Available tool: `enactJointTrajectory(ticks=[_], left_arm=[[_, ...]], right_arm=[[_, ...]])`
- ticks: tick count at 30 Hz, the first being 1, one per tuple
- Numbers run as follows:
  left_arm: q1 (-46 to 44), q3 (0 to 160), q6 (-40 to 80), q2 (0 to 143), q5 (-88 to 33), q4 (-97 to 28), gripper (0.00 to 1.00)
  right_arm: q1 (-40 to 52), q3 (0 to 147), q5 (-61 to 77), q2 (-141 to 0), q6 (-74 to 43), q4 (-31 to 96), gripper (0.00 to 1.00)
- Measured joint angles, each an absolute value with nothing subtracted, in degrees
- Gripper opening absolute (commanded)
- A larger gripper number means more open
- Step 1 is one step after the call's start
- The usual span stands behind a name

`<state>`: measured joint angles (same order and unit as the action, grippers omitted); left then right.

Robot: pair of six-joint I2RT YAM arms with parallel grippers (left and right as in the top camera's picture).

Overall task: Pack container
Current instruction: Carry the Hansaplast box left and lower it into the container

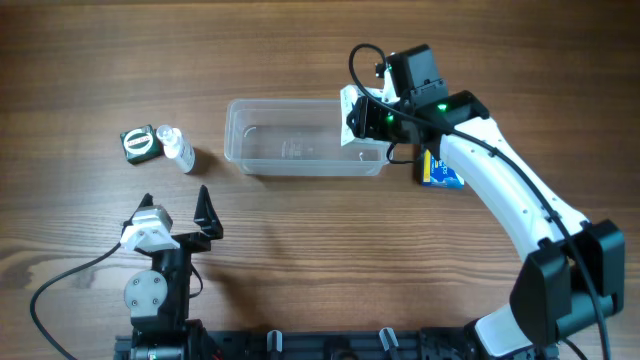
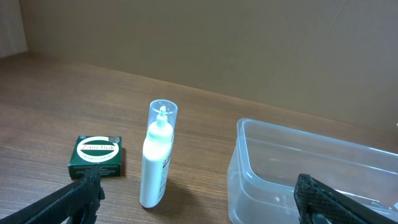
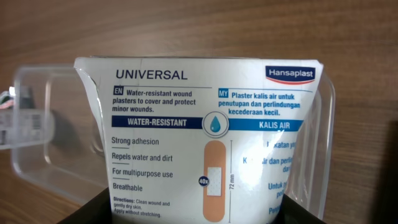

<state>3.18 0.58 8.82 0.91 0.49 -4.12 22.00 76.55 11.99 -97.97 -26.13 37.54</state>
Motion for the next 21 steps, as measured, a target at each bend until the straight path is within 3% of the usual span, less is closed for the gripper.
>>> enactJointTrajectory(ticks=[10, 21], left_arm=[[3.2, 0.6, 8.8, 0.9, 0.5, -4.1, 1.00], [3.2, 0.6, 8.8, 0.9, 0.5, -4.1, 1.00]], right_arm=[[22.0, 76.6, 11.4, -100.9, -26.4, 38.2, 0.60], [22.0, 76.6, 11.2, -103.9, -26.9, 37.7, 0.74]])
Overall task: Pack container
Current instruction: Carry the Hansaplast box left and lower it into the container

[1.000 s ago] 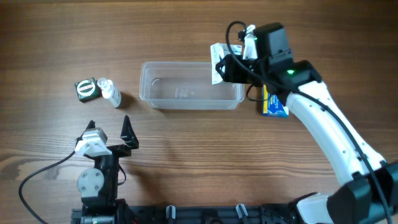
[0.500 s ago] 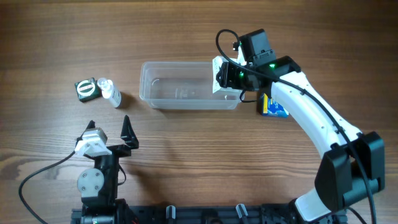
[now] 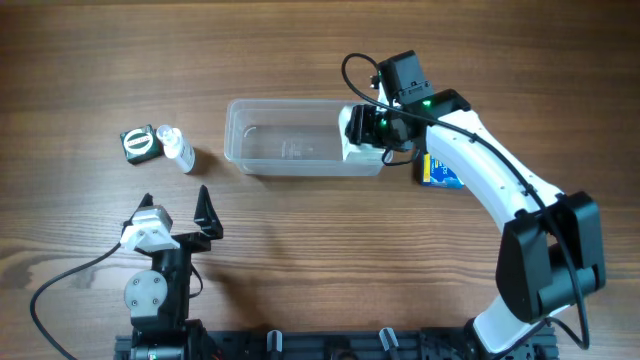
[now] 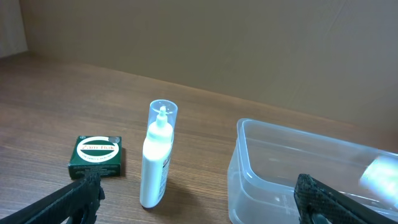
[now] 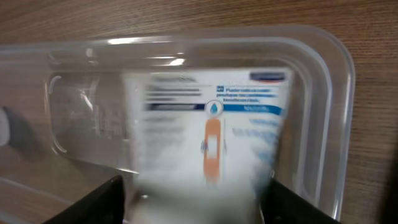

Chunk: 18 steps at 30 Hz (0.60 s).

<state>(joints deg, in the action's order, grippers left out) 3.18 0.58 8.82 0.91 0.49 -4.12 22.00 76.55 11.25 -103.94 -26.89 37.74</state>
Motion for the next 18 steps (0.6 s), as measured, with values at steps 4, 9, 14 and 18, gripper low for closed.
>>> enactJointTrajectory(ticks=[4, 9, 14, 18], left_arm=[[3.2, 0.6, 8.8, 0.9, 0.5, -4.1, 1.00], [3.2, 0.6, 8.8, 0.9, 0.5, -4.1, 1.00], [3.2, 0.6, 8.8, 0.9, 0.5, -4.1, 1.00], [3.2, 0.6, 8.8, 0.9, 0.5, -4.1, 1.00]], right_arm=[[22.0, 76.6, 11.2, -104.0, -27.0, 36.5, 0.75], [22.0, 76.6, 11.3, -104.0, -26.7, 35.0, 0.75], [22.0, 76.6, 12.0, -104.0, -25.6, 32.7, 0.75], [22.0, 77.4, 13.3, -103.9, -25.0, 32.5, 0.75]])
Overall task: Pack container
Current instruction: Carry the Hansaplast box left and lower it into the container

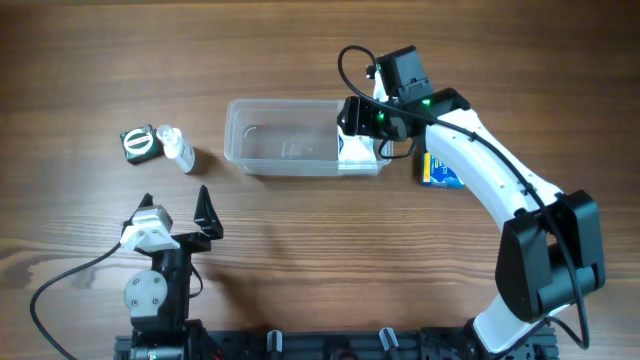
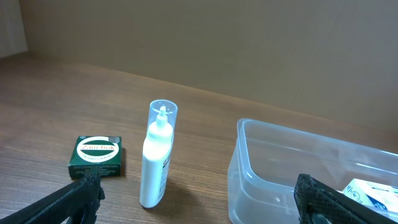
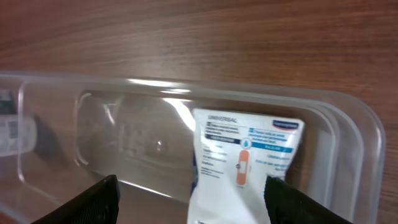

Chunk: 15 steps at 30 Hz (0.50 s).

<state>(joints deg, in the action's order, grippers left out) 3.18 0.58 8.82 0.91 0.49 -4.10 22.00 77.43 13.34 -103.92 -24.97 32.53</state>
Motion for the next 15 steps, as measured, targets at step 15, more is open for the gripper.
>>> enactJointTrajectory(ticks=[15], left_arm=[[3.2, 0.6, 8.8, 0.9, 0.5, -4.1, 1.00]], right_arm=[[10.9, 80.7, 6.7, -86.7, -20.9, 53.0, 0.90]])
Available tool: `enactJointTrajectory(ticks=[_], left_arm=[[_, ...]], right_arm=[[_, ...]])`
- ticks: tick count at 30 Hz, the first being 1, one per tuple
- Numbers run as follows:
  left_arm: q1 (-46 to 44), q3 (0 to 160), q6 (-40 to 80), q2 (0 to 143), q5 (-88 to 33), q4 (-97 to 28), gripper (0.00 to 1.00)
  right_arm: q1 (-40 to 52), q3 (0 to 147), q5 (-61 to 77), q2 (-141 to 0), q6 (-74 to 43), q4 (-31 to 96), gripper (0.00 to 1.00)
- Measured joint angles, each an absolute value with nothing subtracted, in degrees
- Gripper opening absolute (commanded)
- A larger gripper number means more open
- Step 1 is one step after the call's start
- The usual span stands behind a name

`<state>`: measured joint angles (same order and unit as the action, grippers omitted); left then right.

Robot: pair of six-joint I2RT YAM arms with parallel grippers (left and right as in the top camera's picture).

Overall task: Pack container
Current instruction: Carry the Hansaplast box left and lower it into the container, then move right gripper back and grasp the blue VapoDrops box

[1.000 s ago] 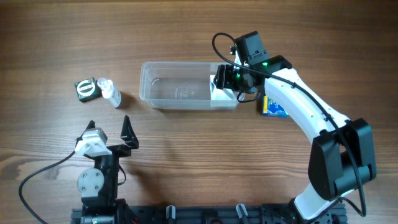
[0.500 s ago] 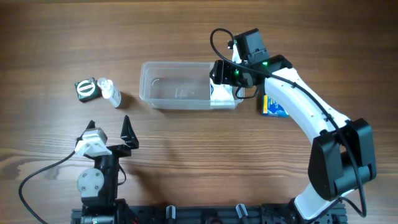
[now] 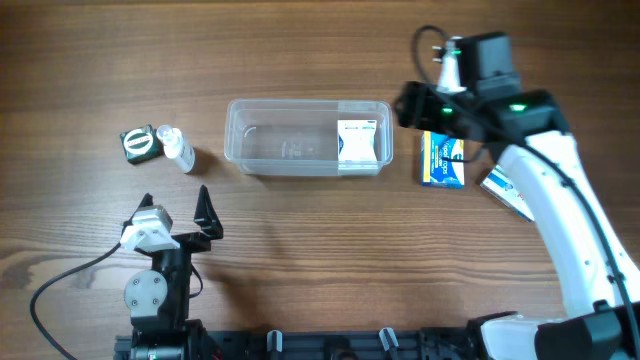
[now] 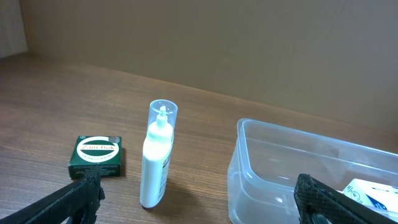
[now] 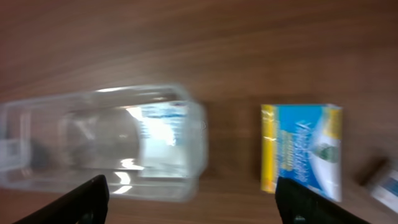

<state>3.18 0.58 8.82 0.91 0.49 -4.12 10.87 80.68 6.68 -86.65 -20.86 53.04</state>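
A clear plastic container (image 3: 232,140) lies mid-table, and a white plaster box (image 3: 360,142) rests flat in its right end. My right gripper (image 3: 410,105) hangs open and empty above the gap between the container and a blue-and-yellow box (image 3: 441,160). The blurred right wrist view shows the container (image 5: 37,124), the plaster box (image 5: 163,134) and the blue-and-yellow box (image 5: 301,149). Near the front edge, my left gripper (image 3: 175,205) stands open, facing a white bottle (image 4: 155,158), a green box (image 4: 95,157) and the container (image 4: 239,162).
A white-and-blue packet (image 3: 505,190) lies right of the blue-and-yellow box, partly under my right arm. The green box (image 3: 138,143) and the bottle (image 3: 179,150) lie left of the container. Bare wood lies in front of the container.
My right gripper was open over the container's right end. It now sits further right and higher, over the gap beside the blue-and-yellow box. The plaster box stays in the container.
My right gripper first held the plaster box above the container's right end. Then the box was down inside the container. After that it lay there released, with the gripper open above it. Now the gripper is off to the right. The left arm never moved.
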Motion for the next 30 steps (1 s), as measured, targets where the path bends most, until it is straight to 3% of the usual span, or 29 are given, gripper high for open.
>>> enactJointTrajectory(ticks=[9, 30], left_arm=[[3.2, 0.6, 8.8, 0.9, 0.5, -4.1, 1.00], [3.2, 0.6, 8.8, 0.9, 0.5, -4.1, 1.00]], right_arm=[[5.4, 76.5, 1.0, -90.3, -19.1, 54.4, 0.94], [4.7, 70.1, -0.6, -106.1, -18.7, 44.5, 0.96]])
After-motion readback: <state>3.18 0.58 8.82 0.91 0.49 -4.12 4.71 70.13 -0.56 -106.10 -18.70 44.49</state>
